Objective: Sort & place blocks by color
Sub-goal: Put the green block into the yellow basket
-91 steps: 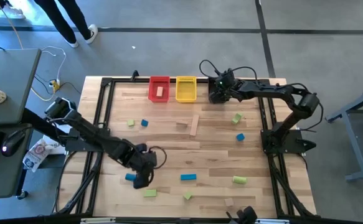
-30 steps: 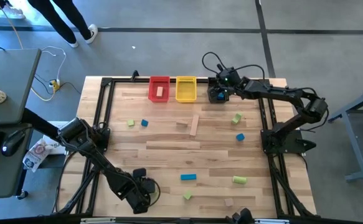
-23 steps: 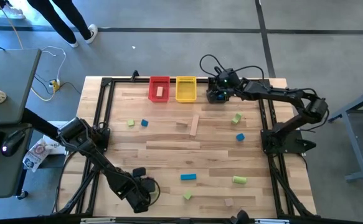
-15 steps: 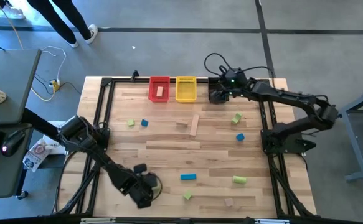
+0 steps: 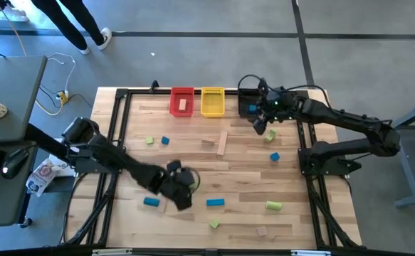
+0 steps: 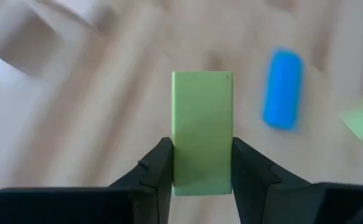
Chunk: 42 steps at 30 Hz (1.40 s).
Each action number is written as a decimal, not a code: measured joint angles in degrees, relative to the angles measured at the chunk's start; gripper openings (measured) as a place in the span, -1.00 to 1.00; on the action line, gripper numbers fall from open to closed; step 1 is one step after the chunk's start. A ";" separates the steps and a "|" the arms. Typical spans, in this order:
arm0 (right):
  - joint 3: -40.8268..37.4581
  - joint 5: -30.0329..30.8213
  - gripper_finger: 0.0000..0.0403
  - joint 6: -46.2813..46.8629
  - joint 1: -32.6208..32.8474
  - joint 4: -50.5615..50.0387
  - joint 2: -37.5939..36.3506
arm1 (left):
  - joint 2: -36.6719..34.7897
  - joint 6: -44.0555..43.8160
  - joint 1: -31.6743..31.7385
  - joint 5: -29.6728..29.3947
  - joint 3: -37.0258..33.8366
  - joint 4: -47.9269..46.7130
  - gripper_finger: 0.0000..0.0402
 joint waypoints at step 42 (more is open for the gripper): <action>-0.04 22.86 0.24 37.60 22.06 -22.41 7.18 | 2.95 28.48 55.23 27.19 0.17 33.43 -0.51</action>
